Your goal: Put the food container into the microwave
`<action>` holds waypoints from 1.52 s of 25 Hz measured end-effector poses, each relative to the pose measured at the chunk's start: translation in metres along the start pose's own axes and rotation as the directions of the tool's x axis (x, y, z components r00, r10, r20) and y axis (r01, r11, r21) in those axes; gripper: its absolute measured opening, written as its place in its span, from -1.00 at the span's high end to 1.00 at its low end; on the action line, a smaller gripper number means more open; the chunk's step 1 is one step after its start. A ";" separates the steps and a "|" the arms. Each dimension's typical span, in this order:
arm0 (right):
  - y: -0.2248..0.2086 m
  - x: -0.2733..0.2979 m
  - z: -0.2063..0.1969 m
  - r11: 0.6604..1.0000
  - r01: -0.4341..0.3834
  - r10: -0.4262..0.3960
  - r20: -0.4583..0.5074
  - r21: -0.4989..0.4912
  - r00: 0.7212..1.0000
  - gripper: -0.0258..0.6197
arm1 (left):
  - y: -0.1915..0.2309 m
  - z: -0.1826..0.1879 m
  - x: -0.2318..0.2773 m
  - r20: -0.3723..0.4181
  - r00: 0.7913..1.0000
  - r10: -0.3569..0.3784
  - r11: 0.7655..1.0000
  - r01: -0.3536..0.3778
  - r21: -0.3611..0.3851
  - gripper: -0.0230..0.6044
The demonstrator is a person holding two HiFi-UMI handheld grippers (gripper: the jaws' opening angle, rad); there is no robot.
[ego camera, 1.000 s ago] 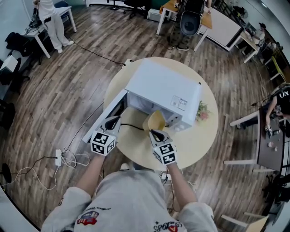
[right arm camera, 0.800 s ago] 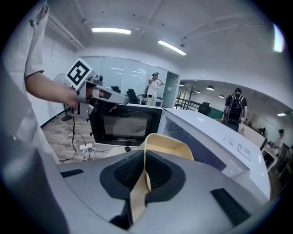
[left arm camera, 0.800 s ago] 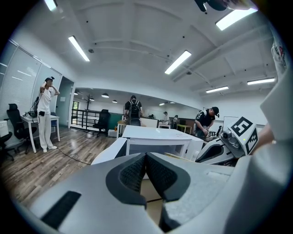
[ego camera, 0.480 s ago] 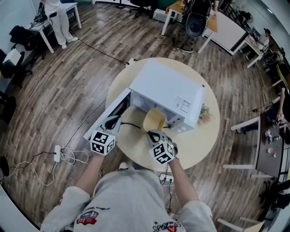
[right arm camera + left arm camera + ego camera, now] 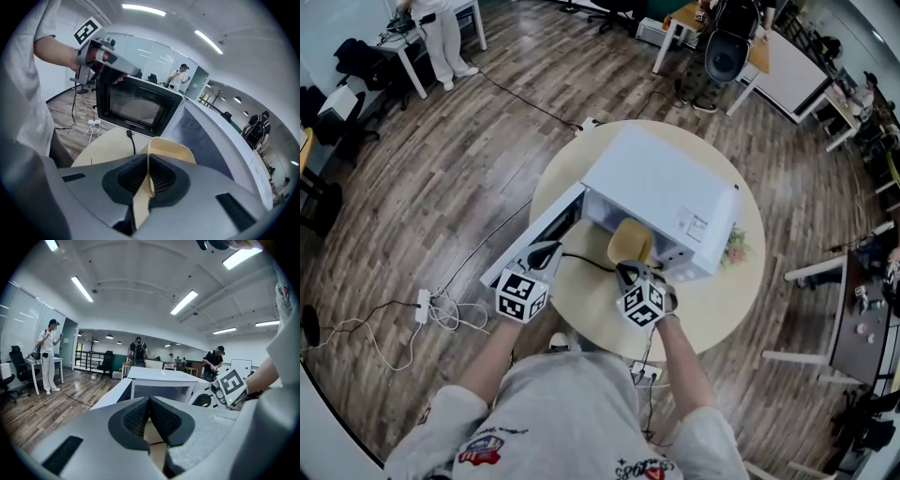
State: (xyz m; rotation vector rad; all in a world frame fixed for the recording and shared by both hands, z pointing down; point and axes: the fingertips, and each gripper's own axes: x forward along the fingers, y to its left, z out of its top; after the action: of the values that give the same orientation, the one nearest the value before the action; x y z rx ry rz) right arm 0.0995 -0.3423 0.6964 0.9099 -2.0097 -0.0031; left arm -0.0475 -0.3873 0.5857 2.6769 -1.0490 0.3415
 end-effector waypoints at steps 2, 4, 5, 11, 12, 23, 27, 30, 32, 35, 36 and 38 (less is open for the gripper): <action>-0.004 0.007 -0.005 1.000 -0.001 0.001 -0.010 0.003 1.000 0.86 | 0.000 -0.003 0.001 -0.005 1.000 0.002 1.000 -0.002 -0.003 0.92; -0.005 0.014 -0.009 1.000 -0.002 0.002 -0.024 0.000 1.000 0.86 | 0.001 -0.004 0.002 -0.010 1.000 0.002 1.000 -0.002 0.001 0.92; -0.005 0.016 -0.011 1.000 -0.005 0.005 -0.033 -0.003 0.999 0.86 | 0.000 -0.005 0.002 -0.014 1.000 0.000 1.000 0.000 0.003 0.92; -0.010 0.033 -0.021 1.000 -0.012 0.010 -0.075 -0.019 0.997 0.86 | -0.006 -0.011 0.003 -0.033 0.999 -0.011 1.000 0.011 0.010 0.92; -0.011 0.037 -0.021 1.000 -0.014 0.013 -0.077 -0.017 0.997 0.86 | -0.004 -0.011 0.002 -0.035 0.999 -0.006 1.000 0.006 0.011 0.92; -0.023 0.065 -0.030 0.998 0.033 -0.038 -0.087 -0.058 0.995 0.86 | 0.004 -0.020 0.001 -0.069 0.998 0.004 1.000 -0.004 0.004 0.92; -0.030 0.073 -0.032 0.996 0.047 -0.054 -0.095 -0.074 0.994 0.86 | 0.006 -0.025 0.004 -0.076 0.997 0.003 1.000 -0.003 -0.004 0.92; -0.032 0.079 -0.034 0.995 0.049 -0.058 -0.099 -0.087 0.993 0.86 | 0.004 -0.032 0.006 -0.091 0.996 -0.001 1.000 -0.001 -0.013 0.92; -0.034 0.082 -0.035 0.994 0.053 -0.063 -0.103 -0.095 0.993 0.86 | 0.003 -0.033 0.006 -0.095 0.995 -0.004 1.000 0.002 -0.014 0.92; -0.043 0.087 -0.032 0.993 0.067 -0.076 -0.100 -0.093 0.992 0.86 | 0.004 -0.032 0.008 -0.098 0.995 -0.006 1.000 0.005 -0.016 0.92; -0.046 0.089 -0.031 0.993 0.072 -0.081 -0.100 -0.092 0.992 0.86 | 0.004 -0.032 0.010 -0.100 0.995 -0.008 1.000 0.006 -0.013 0.92; -0.052 0.092 -0.034 0.993 0.078 -0.088 -0.108 -0.094 0.990 0.86 | 0.004 -0.033 0.012 -0.108 0.994 -0.013 1.000 0.012 -0.009 0.92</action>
State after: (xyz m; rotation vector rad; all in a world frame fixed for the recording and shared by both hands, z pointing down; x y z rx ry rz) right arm 0.1258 -0.4248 0.7664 0.9160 -1.8521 -0.0859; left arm -0.0458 -0.3882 0.6207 2.6237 -0.9996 0.4725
